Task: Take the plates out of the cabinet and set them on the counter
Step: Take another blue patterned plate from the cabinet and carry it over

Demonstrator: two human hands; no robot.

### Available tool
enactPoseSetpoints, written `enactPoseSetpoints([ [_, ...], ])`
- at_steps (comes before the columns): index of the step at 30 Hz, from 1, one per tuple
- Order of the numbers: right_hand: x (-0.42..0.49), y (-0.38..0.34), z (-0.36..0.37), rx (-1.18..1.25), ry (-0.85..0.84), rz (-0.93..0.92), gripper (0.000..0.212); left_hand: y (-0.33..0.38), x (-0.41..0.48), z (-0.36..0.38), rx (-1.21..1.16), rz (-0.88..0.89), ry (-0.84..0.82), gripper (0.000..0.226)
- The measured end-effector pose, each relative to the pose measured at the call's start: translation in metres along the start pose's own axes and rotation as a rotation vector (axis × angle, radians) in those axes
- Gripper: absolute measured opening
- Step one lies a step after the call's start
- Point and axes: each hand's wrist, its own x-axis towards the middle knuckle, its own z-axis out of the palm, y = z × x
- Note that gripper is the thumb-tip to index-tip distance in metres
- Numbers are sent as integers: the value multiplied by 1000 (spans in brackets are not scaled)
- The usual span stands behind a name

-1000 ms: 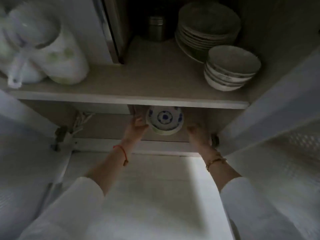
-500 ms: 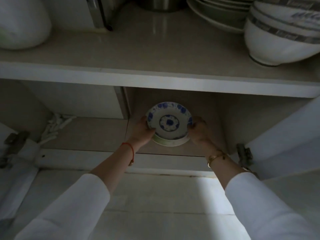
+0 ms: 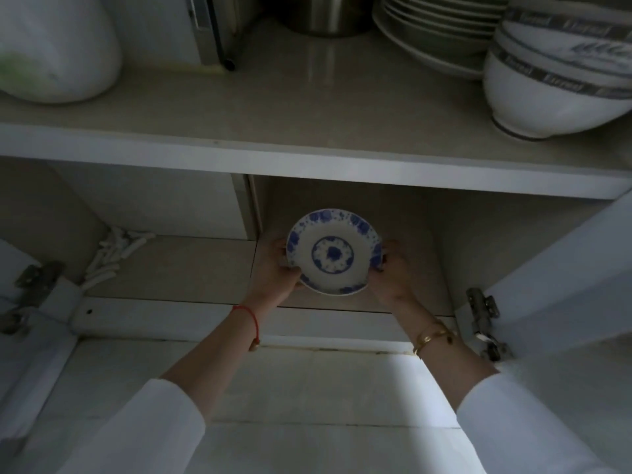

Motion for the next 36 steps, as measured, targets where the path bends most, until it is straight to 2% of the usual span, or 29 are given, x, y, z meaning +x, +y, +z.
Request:
enactPoseSetpoints([
  [3,-26,-11,-8,-30,-6,-3,26,7,-31,-8,42,13,87,34],
  [6,-59,-28,-25,-73,-62,4,31,23,-74,-18,44,-24,119,29],
  [11,-135,-88,-80,44,-128,88,26,94,-170,-37,108,-89,178,44],
  [14,-194,-130,-123,112,-102,185,43,143,-232,-47,50,-157,171,41],
  [17,-249,-185,-174,196,-51,201,37,197,-293,-58,3,-147,163,37],
  [20,-290,-241,-232,302,-44,260,45,260,-344,-65,-58,-172,132,38],
  [21,-300,-258,-252,289,-44,268,32,284,-359,-66,-69,-172,110,38],
  [22,-307,-275,-273,273,-41,266,29,309,-372,-67,-81,-164,90,38],
  [27,-339,-361,-377,282,28,266,38,431,-424,-69,-18,-50,37,44],
  [30,-357,-413,-434,367,72,257,44,506,-449,-66,14,17,-7,42],
  [36,-408,-487,-541,480,236,262,46,634,-502,-44,35,118,-183,39],
])
